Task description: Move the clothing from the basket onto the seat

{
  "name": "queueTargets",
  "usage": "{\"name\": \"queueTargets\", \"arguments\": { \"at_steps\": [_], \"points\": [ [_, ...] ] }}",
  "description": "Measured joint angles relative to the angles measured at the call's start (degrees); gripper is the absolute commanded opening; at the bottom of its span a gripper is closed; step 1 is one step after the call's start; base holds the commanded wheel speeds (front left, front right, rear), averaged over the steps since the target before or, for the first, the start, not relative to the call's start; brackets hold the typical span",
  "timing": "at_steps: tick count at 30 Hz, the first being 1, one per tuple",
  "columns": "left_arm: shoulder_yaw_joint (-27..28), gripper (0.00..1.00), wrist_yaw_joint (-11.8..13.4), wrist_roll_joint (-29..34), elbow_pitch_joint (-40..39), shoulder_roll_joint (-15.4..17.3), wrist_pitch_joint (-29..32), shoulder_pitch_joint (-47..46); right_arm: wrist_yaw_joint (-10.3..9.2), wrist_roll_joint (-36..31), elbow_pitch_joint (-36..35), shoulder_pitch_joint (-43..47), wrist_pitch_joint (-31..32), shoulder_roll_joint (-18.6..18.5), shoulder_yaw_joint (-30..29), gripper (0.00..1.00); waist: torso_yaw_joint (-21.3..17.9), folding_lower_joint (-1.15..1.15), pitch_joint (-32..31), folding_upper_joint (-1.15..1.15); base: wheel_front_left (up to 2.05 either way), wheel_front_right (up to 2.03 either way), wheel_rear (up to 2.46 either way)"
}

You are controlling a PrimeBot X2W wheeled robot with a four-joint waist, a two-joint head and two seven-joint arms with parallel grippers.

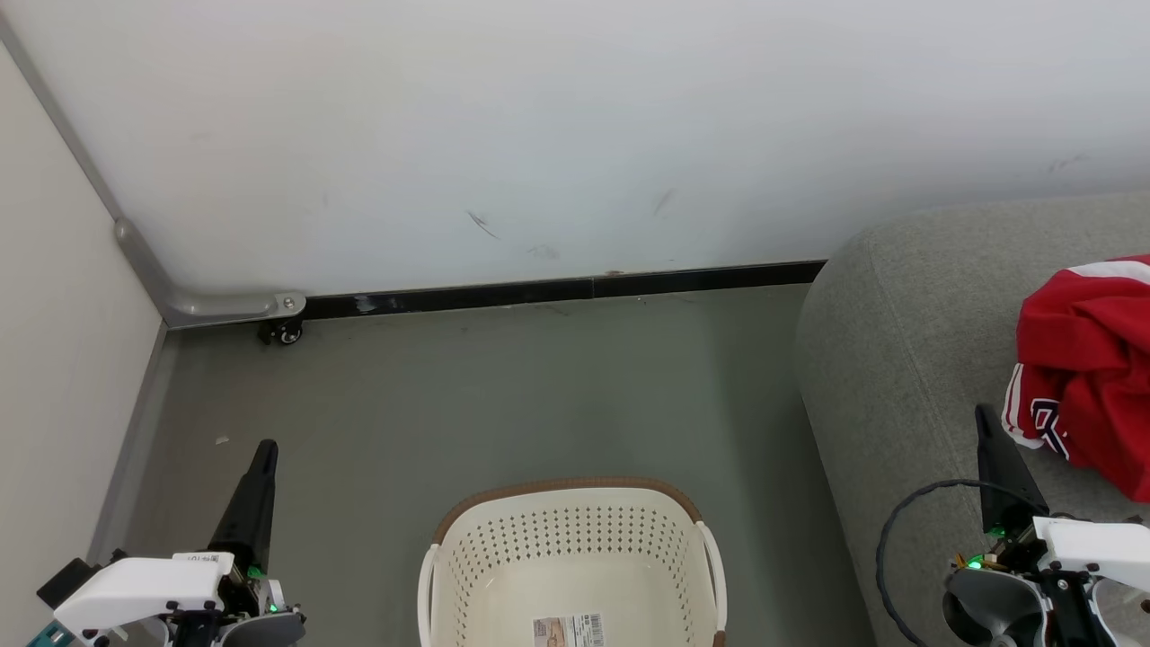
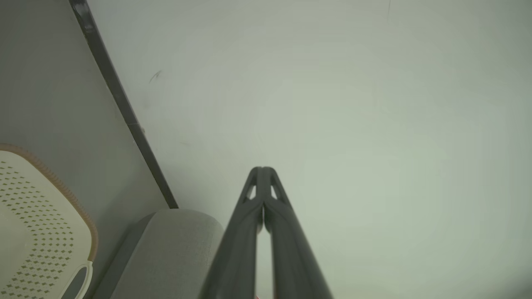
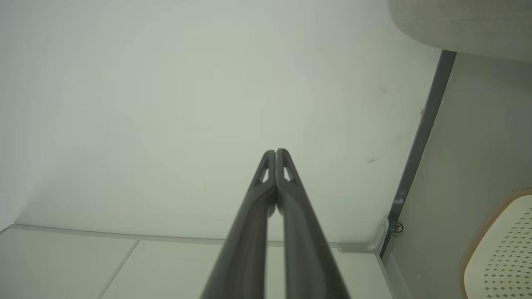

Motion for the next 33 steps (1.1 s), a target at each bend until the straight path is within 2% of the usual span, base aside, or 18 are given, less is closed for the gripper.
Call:
{"name": "queueTargets", "arguments": {
  "at_steps": [33],
  "points": [
    [-0.4, 0.0, 0.6, -1.1, -2.8, 0.0, -0.1, 0.1, 0.0, 0.5, 0.0, 0.0, 0.0, 0.0, 0.0, 0.0, 0.0, -0.01, 0.1, 0.0, 0.0, 0.0, 0.0]
  ]
}}
